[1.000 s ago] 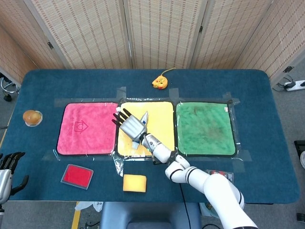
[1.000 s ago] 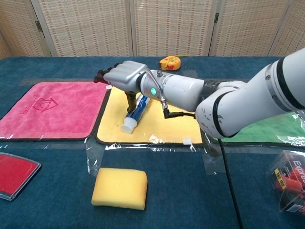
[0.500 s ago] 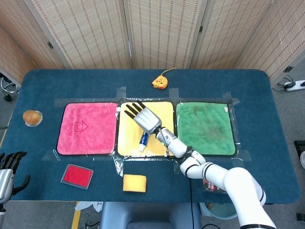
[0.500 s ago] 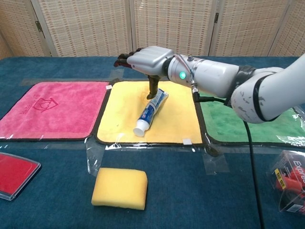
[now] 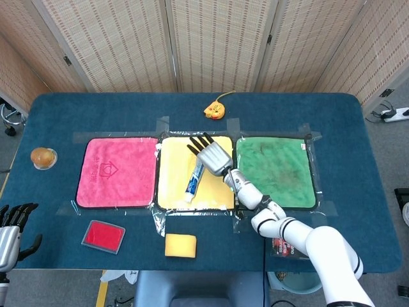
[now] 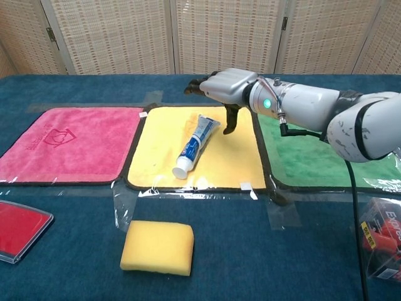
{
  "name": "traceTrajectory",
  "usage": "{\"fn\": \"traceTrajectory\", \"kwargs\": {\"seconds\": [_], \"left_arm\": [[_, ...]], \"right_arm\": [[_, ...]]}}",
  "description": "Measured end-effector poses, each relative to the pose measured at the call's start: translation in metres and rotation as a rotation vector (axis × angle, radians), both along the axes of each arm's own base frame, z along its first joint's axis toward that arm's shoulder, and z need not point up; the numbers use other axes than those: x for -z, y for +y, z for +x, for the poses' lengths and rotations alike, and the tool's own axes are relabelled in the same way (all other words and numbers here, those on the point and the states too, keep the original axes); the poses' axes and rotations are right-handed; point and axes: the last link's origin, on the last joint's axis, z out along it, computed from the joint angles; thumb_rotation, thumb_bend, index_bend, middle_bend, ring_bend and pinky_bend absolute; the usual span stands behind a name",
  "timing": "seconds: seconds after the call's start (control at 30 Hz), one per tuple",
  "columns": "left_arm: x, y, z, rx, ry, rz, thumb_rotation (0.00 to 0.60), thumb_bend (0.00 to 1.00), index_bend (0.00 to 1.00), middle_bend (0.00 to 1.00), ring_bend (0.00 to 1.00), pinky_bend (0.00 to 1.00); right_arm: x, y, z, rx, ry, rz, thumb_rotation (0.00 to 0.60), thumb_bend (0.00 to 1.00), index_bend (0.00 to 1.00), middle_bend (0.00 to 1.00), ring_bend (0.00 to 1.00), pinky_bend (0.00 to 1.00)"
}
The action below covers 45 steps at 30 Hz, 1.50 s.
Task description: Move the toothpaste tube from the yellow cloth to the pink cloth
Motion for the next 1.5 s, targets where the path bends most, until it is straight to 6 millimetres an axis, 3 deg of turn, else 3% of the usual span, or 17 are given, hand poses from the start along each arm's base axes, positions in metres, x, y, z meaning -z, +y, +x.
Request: {"fn": "traceTrajectory", "kwargs": {"seconds": [0.47, 1.1, 1.3, 1.5], "left_arm": [[0.000, -0.003, -0.004, -0.016, 0.000, 0.001, 0.600, 0.40, 0.19, 0.19, 0.15, 0.08], [-0.001, -0.008, -0.012, -0.042, -0.006, 0.001, 0.600, 0.40, 0.19, 0.19, 0.15, 0.08], [-0.002, -0.009, -0.013, -0.043, -0.009, 0.007, 0.600, 0.40, 0.19, 0.19, 0.15, 0.08], [-0.003, -0.009, -0.011, -0.032, -0.008, 0.008, 0.600, 0.40, 0.19, 0.19, 0.15, 0.08]], "right_arm": [[0.029, -0.002, 0.022, -0.045, 0.028, 0.016, 0.600, 0.21, 0.00, 0.00, 0.00, 0.00], [0.066, 0.014, 0.086, -0.140, 0.025, 0.046, 0.600, 0.21, 0.00, 0.00, 0.00, 0.00], [0.070, 0.017, 0.099, -0.143, -0.001, 0.044, 0.600, 0.21, 0.00, 0.00, 0.00, 0.00], [0.060, 0.012, 0.097, -0.145, -0.039, 0.022, 0.600, 0.21, 0.00, 0.00, 0.00, 0.00]]}}
